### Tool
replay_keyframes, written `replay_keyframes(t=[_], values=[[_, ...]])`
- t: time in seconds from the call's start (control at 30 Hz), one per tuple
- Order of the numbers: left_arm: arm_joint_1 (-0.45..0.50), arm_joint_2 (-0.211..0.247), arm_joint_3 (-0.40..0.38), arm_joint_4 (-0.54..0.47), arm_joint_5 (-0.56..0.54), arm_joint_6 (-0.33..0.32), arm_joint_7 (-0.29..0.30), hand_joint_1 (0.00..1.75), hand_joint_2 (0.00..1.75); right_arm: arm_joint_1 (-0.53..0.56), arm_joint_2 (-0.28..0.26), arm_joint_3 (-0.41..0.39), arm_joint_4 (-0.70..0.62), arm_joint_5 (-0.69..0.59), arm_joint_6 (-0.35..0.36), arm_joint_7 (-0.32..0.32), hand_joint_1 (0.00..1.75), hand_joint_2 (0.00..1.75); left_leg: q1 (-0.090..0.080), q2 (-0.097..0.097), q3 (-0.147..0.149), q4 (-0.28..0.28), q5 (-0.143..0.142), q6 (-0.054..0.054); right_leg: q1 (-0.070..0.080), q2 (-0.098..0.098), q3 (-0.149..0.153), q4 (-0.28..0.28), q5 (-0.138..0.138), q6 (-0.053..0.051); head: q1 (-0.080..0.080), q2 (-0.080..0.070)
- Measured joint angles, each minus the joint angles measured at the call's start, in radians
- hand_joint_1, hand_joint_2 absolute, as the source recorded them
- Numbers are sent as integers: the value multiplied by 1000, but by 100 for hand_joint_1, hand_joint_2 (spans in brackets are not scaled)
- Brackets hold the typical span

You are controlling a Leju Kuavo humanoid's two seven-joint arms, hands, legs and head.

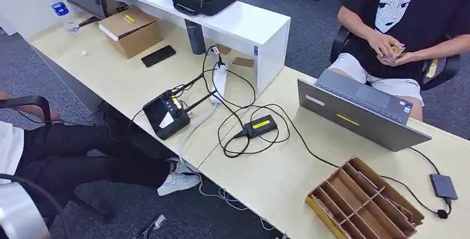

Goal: Pass the card to the sensor for recognition and then transmit it.

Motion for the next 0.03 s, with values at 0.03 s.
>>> replay_keyframes(t=[0.03], values=[[1, 3, -1, -5, -1, 0, -18, 0, 175, 0, 0, 0, 0, 0, 0, 0, 0, 175, 0, 0, 0, 0, 0, 0, 0, 0, 0, 0, 0, 0, 0, 0]])
